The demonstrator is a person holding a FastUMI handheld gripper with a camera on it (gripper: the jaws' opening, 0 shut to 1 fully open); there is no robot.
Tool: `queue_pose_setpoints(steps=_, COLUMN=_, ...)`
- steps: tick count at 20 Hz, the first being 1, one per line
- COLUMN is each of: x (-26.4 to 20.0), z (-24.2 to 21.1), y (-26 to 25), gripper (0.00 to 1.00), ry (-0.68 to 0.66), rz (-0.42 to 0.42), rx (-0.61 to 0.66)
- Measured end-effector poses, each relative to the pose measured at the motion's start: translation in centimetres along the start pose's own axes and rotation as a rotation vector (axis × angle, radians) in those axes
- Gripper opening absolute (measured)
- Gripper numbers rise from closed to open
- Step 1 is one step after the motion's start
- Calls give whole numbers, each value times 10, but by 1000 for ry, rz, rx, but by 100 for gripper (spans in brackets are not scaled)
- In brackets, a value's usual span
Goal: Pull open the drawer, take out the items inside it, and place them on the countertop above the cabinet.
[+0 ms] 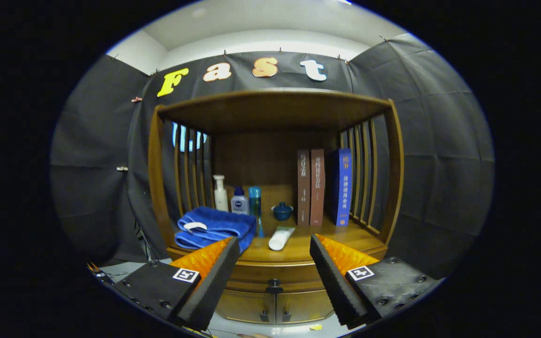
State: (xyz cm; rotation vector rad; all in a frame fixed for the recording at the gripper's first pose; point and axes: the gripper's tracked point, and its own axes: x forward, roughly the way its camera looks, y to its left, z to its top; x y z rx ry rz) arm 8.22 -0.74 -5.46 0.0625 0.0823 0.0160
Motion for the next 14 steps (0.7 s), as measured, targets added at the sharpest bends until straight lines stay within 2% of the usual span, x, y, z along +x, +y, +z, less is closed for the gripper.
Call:
queue_pose_setpoints(steps=5, x=-41, z=61, y=-3, gripper=98, ry=-49, rz=-9, rx=19)
queue_pose_setpoints(steps=10, x=-75, z=78, y=4, gripper=99, ry=-17, rz=34, rx=23)
queue_pose_setpoints(steps=14, x=-94, z=87, y=10, gripper=98, ry=-59, rz=50, rx=-7)
